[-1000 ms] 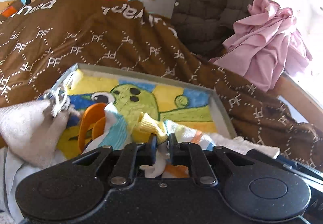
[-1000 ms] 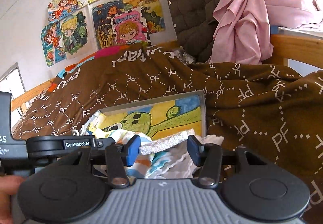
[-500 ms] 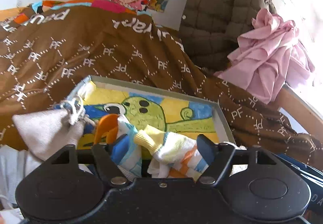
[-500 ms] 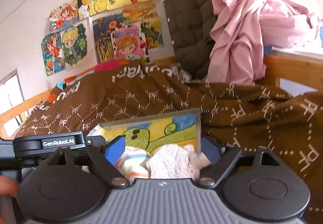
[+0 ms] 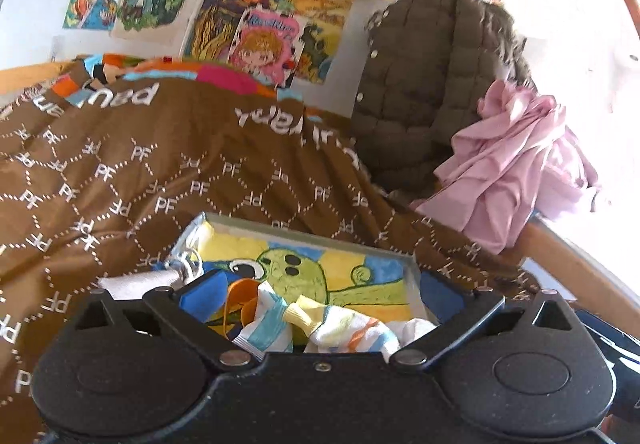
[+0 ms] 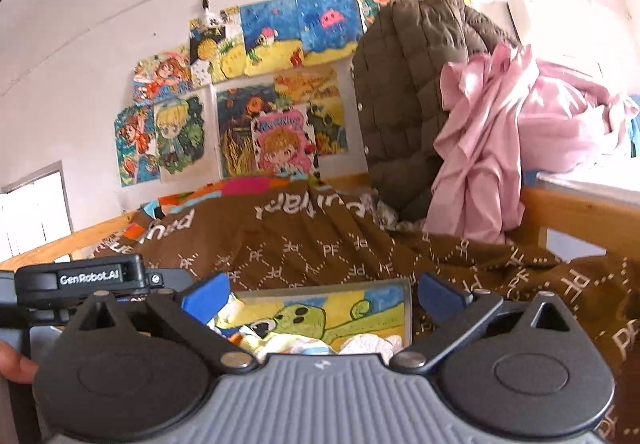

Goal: Organize soft objects

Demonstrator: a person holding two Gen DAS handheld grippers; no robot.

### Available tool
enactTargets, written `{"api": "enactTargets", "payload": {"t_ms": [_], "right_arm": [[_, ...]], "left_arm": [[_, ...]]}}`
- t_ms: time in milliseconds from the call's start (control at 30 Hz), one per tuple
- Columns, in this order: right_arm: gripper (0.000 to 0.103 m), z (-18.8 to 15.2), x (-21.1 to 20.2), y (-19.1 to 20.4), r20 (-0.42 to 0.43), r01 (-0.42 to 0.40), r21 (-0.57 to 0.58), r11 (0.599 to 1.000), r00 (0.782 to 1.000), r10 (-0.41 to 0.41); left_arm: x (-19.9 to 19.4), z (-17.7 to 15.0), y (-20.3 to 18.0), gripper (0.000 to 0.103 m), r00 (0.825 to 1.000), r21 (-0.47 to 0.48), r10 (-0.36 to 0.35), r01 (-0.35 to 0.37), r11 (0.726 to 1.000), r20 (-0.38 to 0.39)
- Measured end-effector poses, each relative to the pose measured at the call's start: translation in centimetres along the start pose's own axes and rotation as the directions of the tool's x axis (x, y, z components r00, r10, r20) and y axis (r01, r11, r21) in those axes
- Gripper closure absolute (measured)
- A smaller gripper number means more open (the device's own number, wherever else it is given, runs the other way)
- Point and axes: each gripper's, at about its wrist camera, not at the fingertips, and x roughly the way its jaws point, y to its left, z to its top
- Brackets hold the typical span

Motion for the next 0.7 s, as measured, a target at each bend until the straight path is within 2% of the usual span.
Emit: {"api": "enactTargets", "payload": {"t_ms": [267,567,700], "right_arm": [[0.000,0.2,-4.4,1.8,0.015,-0.019,0.025,1.000,1.000,0.018],[0.000,-1.4,-8.5,4.8,-0.047,-0.029,0.004,1.000,0.998,0.030],[0.000,-2.1,-10.2,5.6,-0.076,-0.037,0.028,0.999,0.996,0.040]], "left_arm": [[-6.1,-0.3,0.1,0.001,0.999,0.029,-0.016,0.015,0.999,0.030],[-12.8,-2.9,1.0,0.001,0.999,0.048,-0.015,0.013,0.999,0.042],[-15.3,-4.4,1.6,0.001,1.000,0.091,-0.008,0.005,0.996,0.029]]}}
